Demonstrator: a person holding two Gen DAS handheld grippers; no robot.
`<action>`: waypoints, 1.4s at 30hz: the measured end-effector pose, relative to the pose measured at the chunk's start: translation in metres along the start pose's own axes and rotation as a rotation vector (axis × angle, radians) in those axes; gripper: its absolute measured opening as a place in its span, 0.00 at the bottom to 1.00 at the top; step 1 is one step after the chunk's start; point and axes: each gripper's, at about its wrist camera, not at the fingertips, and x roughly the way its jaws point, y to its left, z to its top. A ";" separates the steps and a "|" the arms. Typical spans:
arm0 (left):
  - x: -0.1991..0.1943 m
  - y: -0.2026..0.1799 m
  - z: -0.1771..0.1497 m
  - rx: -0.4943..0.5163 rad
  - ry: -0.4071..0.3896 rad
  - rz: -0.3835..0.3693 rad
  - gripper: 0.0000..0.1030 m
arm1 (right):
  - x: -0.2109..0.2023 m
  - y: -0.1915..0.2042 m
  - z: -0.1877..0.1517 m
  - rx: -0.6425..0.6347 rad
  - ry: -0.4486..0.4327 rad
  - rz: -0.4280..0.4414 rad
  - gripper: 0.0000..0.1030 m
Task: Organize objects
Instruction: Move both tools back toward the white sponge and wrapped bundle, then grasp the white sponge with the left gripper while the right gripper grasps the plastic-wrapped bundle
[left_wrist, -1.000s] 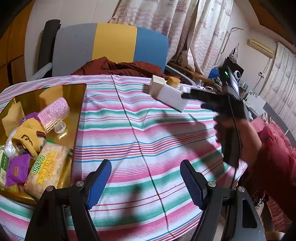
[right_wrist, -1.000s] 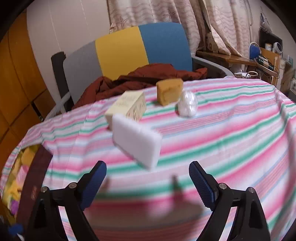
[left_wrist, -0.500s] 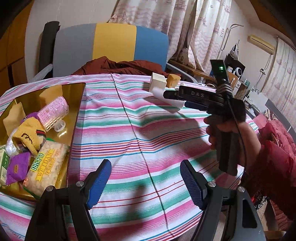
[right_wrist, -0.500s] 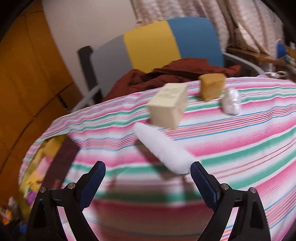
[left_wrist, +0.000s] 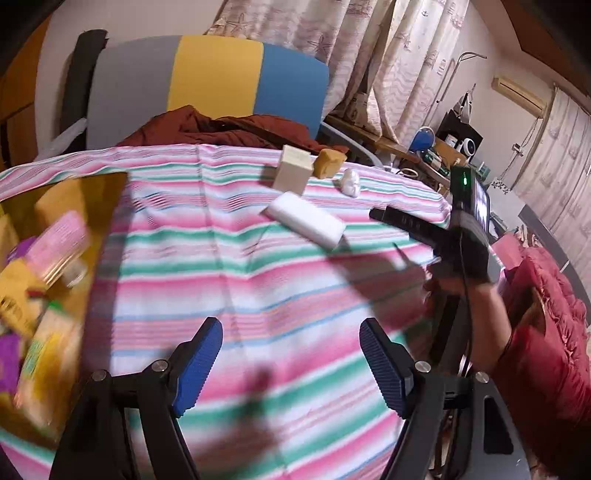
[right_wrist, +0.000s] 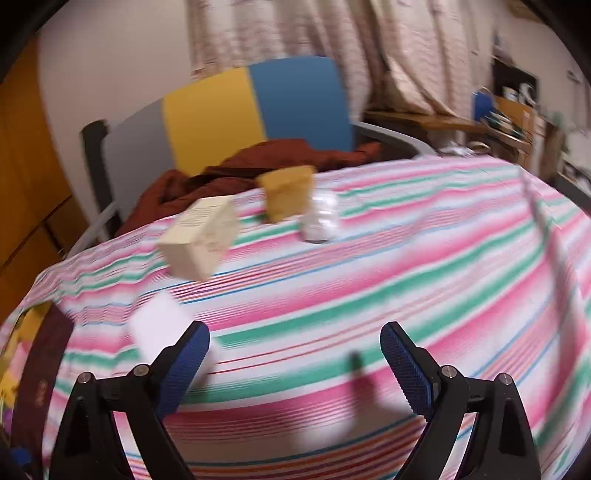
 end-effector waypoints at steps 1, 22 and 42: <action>0.007 -0.003 0.006 -0.001 0.008 -0.003 0.76 | 0.002 -0.006 0.000 0.027 0.007 -0.008 0.92; 0.162 -0.025 0.106 -0.286 0.200 0.083 0.76 | 0.000 -0.056 -0.020 0.295 -0.058 -0.029 0.96; 0.181 -0.041 0.096 0.237 0.093 0.255 0.67 | 0.002 -0.054 -0.021 0.279 -0.063 -0.053 0.96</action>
